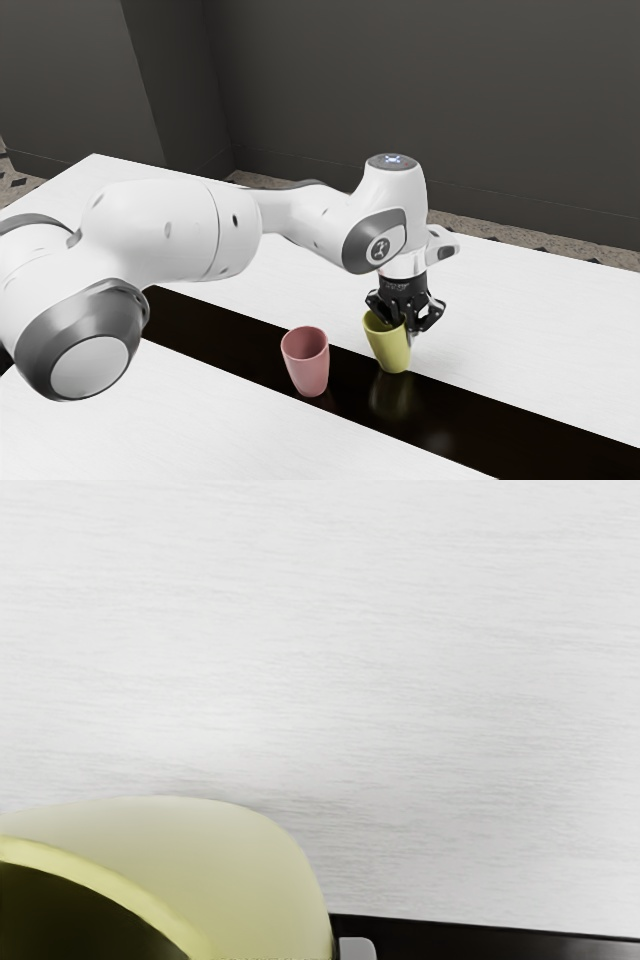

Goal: Place the right cup onto the left cup

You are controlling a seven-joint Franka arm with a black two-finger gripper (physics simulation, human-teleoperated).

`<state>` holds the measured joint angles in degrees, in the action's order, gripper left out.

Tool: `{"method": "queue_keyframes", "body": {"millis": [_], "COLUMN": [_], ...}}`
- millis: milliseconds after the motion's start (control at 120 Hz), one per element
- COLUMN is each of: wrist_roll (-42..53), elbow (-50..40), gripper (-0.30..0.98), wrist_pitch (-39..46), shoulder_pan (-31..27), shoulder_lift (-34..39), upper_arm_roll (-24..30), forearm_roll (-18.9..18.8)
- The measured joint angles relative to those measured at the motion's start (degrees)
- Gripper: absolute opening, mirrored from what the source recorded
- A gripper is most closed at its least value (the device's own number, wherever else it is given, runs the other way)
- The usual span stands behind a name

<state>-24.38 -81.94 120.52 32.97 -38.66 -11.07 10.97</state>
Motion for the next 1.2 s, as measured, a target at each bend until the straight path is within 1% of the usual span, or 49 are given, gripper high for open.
{"method": "queue_keyframes", "body": {"millis": [258,367,400,442,517,625,733,825,992,1200], "wrist_roll": [-0.9,-1.7,-2.0,-2.5,-3.4,-5.1,-6.8,-8.2,-10.7,-13.4], "elbow": [0.2,0.0,-0.6,-3.5,-9.2,-14.1,-15.1,-15.5,-19.1,-21.7], "gripper": [-0.09,-0.09,-0.09,-0.09,-0.09,-0.1,-0.1,-0.1,-0.1,-0.1], "wrist_pitch": [-0.4,-1.8,-2.6,-3.5,-4.9,-7.3,-8.9,-10.1,-11.7,-11.9], "shoulder_pan": [0.1,0.5,0.7,0.8,0.5,0.0,0.1,0.1,0.5,0.7], "shoulder_lift": [0.5,3.2,4.9,8.0,13.9,19.8,22.7,23.7,26.6,28.1], "upper_arm_roll": [0.0,-0.1,-0.1,-0.1,-0.1,-0.1,-0.1,0.0,0.1,1.1], "forearm_roll": [-0.4,-1.3,-2.0,-2.9,-5.5,-9.1,-13.0,-14.9,-16.1,-16.0]}}
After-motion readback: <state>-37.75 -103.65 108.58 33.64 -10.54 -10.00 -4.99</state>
